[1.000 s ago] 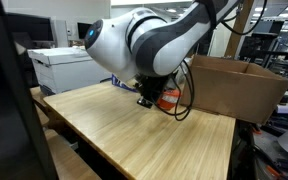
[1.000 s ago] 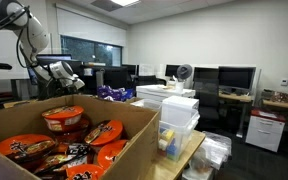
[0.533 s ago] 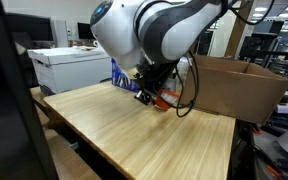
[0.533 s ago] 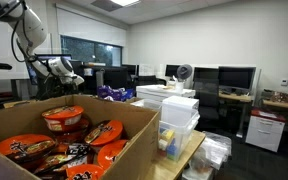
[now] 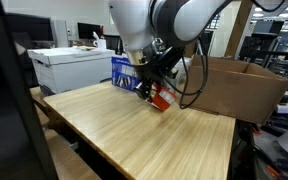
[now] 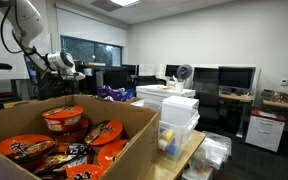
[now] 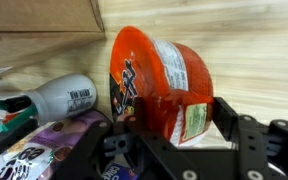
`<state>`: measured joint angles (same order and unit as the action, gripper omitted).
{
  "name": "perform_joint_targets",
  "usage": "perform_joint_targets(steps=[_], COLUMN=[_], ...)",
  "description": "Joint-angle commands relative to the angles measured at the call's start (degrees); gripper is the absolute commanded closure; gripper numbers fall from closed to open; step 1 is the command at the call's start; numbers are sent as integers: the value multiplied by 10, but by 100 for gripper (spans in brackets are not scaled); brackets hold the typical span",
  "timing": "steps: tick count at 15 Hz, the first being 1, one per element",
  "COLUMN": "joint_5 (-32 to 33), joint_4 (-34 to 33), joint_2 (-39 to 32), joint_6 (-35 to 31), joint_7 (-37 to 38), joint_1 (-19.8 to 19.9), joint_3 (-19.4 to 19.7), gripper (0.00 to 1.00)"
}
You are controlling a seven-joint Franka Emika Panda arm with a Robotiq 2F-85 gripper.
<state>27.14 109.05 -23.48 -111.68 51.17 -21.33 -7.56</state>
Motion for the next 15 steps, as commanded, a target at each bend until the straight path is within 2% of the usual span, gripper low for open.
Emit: perform_joint_targets(steps=[1, 5, 8, 14, 15], joint_5=[-56, -122, -182, -263, -270], joint_4=[77, 121, 145, 160, 161], joint_2=[66, 90, 104, 115, 115], joint_6=[-83, -166, -204, -196, -195], joint_7=[-69, -146, -211, -295, -300], joint_1=[35, 63, 81, 100, 101], joint_3=[-12, -13, -13, -7, -7], gripper=[64, 64, 64, 64, 51])
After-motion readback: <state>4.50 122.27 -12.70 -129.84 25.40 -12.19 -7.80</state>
